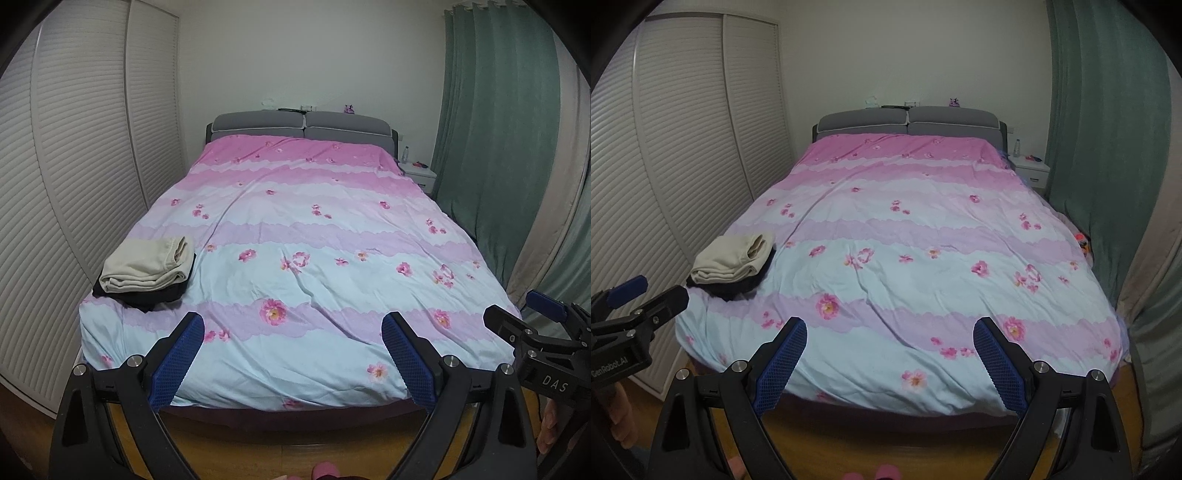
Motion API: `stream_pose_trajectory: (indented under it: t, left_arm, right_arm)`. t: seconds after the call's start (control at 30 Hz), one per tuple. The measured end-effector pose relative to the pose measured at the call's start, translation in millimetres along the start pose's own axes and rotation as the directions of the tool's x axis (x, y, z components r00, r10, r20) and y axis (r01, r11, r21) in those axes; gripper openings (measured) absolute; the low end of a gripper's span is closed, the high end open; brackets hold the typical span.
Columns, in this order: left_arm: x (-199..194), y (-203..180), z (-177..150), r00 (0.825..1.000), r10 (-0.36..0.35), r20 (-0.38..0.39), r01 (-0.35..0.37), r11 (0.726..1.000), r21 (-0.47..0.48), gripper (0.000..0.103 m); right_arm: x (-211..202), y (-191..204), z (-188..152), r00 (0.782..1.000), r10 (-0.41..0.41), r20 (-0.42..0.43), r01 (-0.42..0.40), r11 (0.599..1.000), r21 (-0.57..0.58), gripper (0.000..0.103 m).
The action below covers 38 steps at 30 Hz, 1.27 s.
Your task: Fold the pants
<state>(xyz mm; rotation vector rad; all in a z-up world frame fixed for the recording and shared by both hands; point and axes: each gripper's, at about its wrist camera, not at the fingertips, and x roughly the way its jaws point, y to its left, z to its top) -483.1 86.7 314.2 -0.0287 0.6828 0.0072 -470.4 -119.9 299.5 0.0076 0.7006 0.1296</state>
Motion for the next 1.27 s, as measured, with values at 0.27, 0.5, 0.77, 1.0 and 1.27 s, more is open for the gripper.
stream_pose_trajectory:
  t: [0.27, 0.5, 0.77, 1.0, 1.27]
  left_arm:
    - [-6.8, -0.2, -5.0, 1.000, -0.012, 0.002, 0.012, 1.000, -0.001, 0.098]
    - [-7.5, -0.3, -6.0, 1.000, -0.021, 0.000, 0.021, 1.000, -0.002, 0.098]
    - [-10.6, -4.7, -5.7, 0.999, -0.040, 0.009, 0.040, 0.999, 0.016, 0.098]
    - [-7.3, -6.2, -4.1, 0.999, -0.054, 0.002, 0.054, 0.998, 0.017, 0.098]
    - [-4.1, -3.8, -1.4, 0.998, -0.060, -0.001, 0.060, 0.998, 0.016, 0.098]
  right_arm:
    - [-6.2, 0.4, -2.0, 1.000, -0.011, 0.007, 0.011, 1.000, -0.006, 0.092]
    - [-16.4, 6.3, -6.4, 0.999, -0.033, 0.019, 0.033, 0.999, -0.011, 0.092]
    - [-21.9, 6.6, -4.9, 0.999, -0.043, 0.030, 0.044, 0.999, -0.013, 0.092]
    - [-22.2, 5.3, -0.2, 0.998, -0.056, 0.042, 0.057, 0.998, -0.017, 0.092]
    - [-20.7, 6.0, 3.3, 0.997, -0.054, 0.048, 0.055, 0.998, -0.020, 0.092]
